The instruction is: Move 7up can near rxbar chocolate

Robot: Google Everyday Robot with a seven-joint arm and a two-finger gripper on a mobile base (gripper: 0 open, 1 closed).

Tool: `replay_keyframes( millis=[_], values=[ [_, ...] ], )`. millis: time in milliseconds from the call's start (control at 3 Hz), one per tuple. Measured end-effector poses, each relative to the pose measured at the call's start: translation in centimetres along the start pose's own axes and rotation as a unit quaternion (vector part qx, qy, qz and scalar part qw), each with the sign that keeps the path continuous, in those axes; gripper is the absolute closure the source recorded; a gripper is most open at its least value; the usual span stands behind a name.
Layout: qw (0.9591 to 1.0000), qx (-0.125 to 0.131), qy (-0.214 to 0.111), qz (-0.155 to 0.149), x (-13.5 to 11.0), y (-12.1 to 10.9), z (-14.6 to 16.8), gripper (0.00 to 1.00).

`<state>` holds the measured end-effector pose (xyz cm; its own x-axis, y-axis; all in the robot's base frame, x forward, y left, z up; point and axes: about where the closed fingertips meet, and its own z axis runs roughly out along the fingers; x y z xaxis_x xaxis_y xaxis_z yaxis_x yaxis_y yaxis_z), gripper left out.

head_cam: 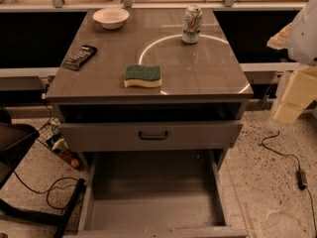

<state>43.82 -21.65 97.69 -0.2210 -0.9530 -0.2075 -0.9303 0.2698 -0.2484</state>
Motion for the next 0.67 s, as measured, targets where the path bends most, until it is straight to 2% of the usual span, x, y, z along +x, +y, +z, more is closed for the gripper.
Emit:
replay_keyframes(
  millis=[333,667],
  values=[
    [1.0000,0.000,0.000,0.000,0.0,0.0,0.0,0.00],
    [0.9989,0.038,-0.024,0.008,-0.3,-2.5,0.0,0.00]
  ],
)
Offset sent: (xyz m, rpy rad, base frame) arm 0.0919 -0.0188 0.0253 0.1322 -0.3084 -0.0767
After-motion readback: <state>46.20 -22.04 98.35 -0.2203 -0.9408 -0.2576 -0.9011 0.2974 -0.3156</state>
